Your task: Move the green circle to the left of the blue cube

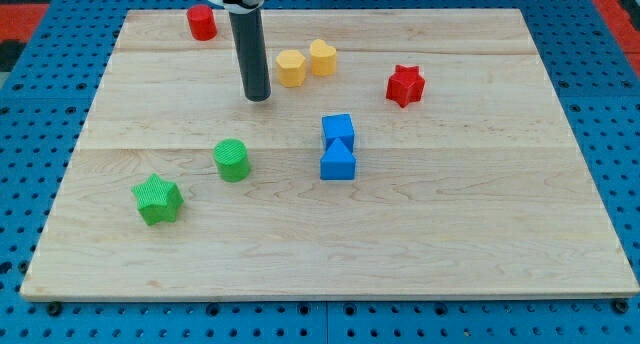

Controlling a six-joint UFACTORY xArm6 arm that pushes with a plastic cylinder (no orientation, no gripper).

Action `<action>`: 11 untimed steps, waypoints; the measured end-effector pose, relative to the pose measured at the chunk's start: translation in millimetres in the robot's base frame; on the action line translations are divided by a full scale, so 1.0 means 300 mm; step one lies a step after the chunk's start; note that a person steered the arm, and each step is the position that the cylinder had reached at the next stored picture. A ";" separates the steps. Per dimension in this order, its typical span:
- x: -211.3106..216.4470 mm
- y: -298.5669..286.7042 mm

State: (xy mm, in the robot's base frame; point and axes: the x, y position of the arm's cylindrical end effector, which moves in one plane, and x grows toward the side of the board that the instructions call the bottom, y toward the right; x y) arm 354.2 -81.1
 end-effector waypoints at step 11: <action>0.421 -0.065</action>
